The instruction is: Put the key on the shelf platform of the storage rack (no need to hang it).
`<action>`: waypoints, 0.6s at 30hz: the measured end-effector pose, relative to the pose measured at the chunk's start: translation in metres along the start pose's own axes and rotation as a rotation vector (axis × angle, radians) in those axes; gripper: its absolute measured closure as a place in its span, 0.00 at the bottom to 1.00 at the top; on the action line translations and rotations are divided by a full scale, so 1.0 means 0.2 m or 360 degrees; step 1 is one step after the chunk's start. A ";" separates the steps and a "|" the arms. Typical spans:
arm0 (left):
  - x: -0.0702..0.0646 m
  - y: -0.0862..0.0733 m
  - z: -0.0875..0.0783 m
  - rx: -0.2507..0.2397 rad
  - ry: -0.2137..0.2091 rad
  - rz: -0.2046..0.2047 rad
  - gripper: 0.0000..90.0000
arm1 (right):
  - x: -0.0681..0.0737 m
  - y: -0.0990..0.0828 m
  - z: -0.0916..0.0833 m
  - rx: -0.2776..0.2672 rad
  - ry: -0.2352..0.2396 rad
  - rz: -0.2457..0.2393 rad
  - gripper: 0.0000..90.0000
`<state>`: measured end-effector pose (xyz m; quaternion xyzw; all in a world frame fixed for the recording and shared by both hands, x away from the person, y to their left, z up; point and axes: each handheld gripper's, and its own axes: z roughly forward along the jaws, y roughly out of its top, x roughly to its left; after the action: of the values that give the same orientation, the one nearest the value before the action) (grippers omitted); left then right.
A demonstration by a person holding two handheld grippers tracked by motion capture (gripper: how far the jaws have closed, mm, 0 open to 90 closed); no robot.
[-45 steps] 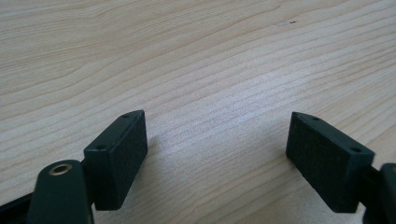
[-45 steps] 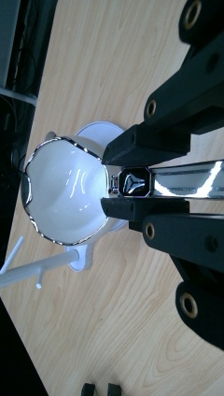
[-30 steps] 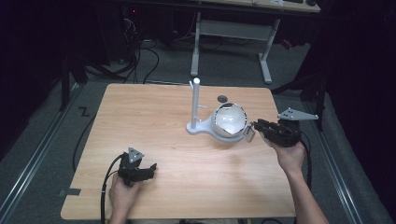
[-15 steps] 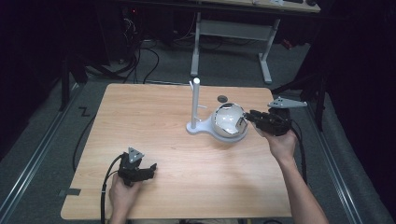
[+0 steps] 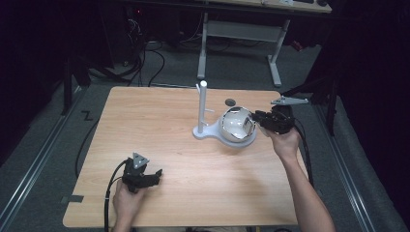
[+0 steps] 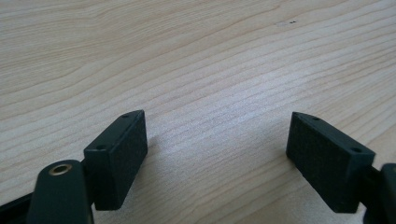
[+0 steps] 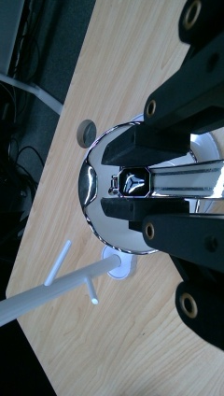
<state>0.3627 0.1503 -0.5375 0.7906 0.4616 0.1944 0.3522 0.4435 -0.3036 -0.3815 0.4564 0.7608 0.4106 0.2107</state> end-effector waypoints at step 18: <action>0.00 0.00 0.00 0.0000 0.0000 0.0000 0.23 | -0.02 -0.01 0.13 0.0070 -0.0049 0.0004 0.83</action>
<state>0.3627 0.1503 -0.5375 0.7906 0.4616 0.1944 0.3522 0.4624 -0.2967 -0.3974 0.4681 0.7657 0.3869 0.2118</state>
